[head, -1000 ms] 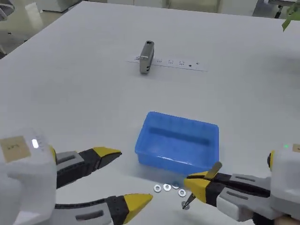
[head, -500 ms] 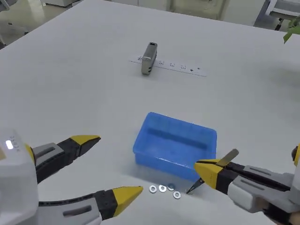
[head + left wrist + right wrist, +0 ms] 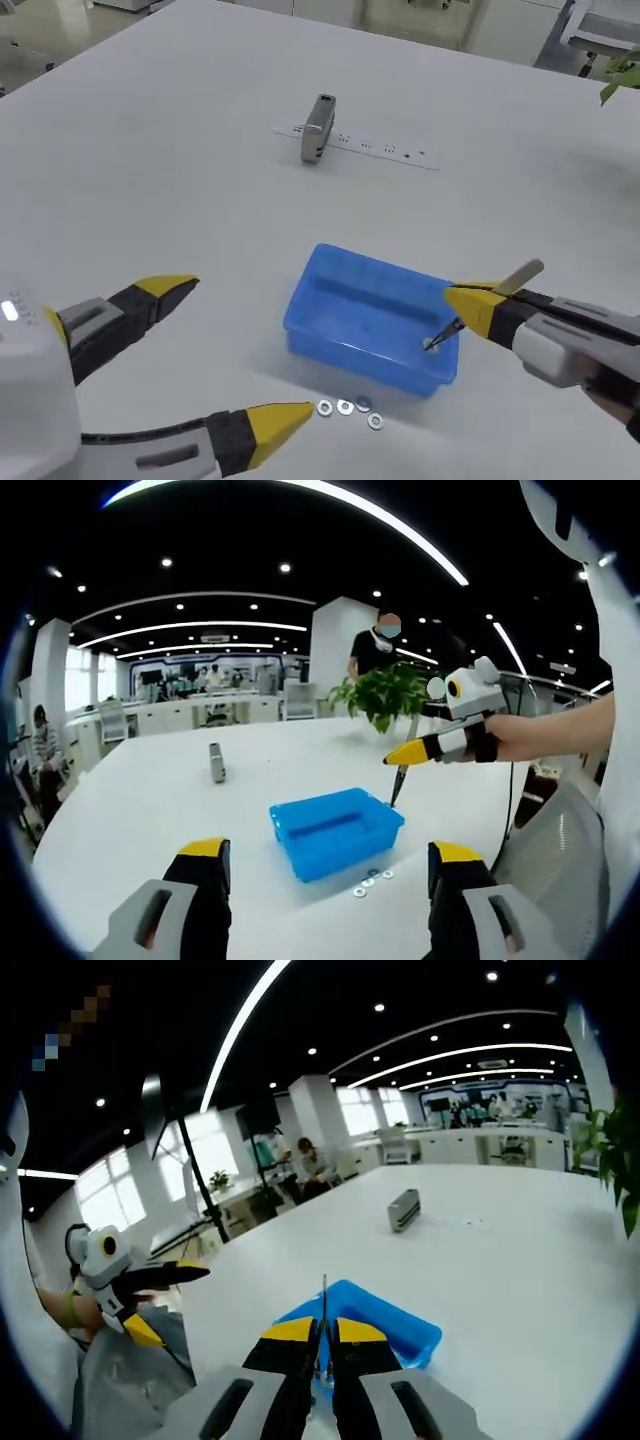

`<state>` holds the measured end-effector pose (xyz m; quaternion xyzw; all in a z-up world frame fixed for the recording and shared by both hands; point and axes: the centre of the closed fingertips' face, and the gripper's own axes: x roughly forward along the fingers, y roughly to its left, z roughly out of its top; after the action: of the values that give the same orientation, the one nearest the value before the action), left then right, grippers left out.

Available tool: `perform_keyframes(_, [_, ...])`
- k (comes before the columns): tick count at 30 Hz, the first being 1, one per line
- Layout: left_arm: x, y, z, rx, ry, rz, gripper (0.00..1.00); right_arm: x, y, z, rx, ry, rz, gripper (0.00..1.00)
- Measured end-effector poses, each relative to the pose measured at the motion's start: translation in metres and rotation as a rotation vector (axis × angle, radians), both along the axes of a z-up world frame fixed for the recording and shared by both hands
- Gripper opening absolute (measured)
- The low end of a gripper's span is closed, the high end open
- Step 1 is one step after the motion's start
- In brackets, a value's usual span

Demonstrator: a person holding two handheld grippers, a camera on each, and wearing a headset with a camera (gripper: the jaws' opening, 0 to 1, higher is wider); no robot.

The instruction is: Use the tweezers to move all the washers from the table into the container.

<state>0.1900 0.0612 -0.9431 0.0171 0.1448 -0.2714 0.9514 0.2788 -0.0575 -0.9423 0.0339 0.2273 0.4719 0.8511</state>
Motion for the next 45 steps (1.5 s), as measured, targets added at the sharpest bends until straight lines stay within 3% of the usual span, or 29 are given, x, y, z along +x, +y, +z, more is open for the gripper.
perform_keyframes(8, [0.002, 0.009, -0.003, -0.02, -0.009, 0.016, 0.86, 0.025, -0.001, -0.02, -0.042, 0.015, -0.022, 0.02])
perform_keyframes(12, [0.003, 0.012, -0.005, -0.009, -0.019, 0.023, 0.87, 0.036, -0.002, -0.036, -0.073, 0.023, -0.029, 0.02])
perform_keyframes(20, [0.005, 0.016, -0.009, 0.005, -0.009, 0.029, 0.9, 0.045, 0.001, -0.061, -0.119, 0.036, -0.026, 0.02])
perform_keyframes(29, [0.004, 0.012, -0.004, 0.009, -0.011, 0.038, 0.9, 0.047, 0.005, -0.074, -0.159, 0.022, -0.002, 0.02])
perform_keyframes(30, [0.003, 0.011, -0.006, 0.01, 0.001, 0.034, 0.9, 0.047, 0.005, -0.075, -0.158, 0.023, -0.001, 0.02])
perform_keyframes(33, [0.004, 0.011, -0.002, 0.011, -0.018, 0.039, 0.9, 0.046, 0.007, -0.077, -0.16, 0.02, 0.002, 0.02])
perform_keyframes(36, [0.004, 0.011, -0.003, 0.002, -0.009, 0.04, 0.9, 0.046, 0.007, -0.08, -0.166, 0.02, 0.004, 0.02])
perform_keyframes(45, [0.005, 0.014, -0.002, 0.0, -0.013, 0.057, 0.9, 0.045, 0.008, -0.079, -0.169, 0.002, 0.005, 0.02])
